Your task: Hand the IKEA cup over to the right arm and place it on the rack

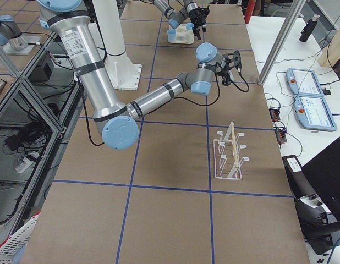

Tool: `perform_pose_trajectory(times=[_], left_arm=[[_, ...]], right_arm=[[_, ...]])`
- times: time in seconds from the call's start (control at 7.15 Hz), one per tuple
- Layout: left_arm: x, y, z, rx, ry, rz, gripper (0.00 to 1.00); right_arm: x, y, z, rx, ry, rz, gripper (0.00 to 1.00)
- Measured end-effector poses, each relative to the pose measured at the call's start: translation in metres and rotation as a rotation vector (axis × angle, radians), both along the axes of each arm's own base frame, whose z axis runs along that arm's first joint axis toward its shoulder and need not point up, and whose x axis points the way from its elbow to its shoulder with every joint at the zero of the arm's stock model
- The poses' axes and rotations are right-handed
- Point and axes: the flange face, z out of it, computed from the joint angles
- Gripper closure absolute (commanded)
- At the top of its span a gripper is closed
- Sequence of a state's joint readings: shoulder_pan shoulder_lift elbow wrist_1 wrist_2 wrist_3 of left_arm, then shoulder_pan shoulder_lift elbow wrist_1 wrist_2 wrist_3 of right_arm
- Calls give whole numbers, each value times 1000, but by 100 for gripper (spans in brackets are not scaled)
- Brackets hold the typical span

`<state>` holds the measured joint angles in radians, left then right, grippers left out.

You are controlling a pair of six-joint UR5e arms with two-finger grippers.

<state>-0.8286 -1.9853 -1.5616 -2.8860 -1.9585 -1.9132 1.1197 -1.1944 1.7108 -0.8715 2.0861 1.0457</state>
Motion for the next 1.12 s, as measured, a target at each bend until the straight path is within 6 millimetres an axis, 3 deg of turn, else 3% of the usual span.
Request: perform_pose_trajectory(times=[0.28, 0.56, 0.84, 1.12], left_arm=[[-48, -35, 37, 93, -324, -28, 0], [-86, -43, 84, 175, -564, -17, 0], [-101, -37, 101, 200, -661, 5, 0], [-104, -34, 102, 203, -673, 4, 0]], right_arm=[[46, -1, 40, -30, 282, -103, 94], [62, 3, 86, -74, 423, -201, 94], [68, 16, 125, -131, 453, -238, 92], [70, 19, 138, -149, 464, -242, 92]])
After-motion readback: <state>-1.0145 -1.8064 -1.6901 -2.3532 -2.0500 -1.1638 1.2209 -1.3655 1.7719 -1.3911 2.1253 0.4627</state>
